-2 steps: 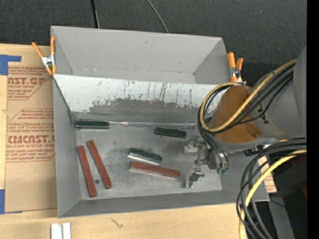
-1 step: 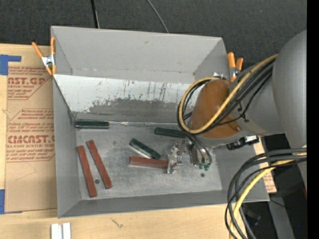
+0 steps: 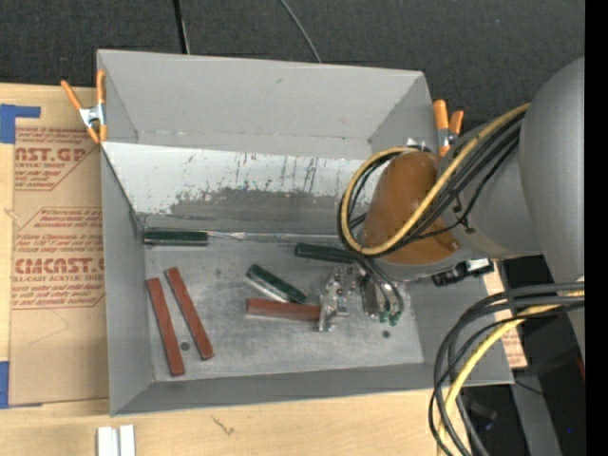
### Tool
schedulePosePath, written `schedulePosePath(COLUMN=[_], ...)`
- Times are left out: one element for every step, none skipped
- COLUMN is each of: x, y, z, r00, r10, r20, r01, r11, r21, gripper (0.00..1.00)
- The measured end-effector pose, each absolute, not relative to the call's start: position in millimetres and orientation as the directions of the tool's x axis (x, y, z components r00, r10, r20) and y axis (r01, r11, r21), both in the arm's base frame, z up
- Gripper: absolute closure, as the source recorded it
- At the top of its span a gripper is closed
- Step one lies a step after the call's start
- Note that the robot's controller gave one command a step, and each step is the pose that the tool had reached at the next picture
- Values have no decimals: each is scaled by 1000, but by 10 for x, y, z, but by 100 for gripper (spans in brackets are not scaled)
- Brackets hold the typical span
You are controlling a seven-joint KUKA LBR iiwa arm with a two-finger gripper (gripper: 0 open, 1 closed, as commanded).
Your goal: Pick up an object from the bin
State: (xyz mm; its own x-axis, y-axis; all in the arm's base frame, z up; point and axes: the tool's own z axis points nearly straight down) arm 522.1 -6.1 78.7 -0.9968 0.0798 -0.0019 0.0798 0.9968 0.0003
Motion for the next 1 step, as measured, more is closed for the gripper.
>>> schedulePosePath(x=[5185], y=[-175], z=[2663], r00=[-1000], r10=[11], r20=[-11], r01=[11], r11=[1000], r21=[0], gripper=[100])
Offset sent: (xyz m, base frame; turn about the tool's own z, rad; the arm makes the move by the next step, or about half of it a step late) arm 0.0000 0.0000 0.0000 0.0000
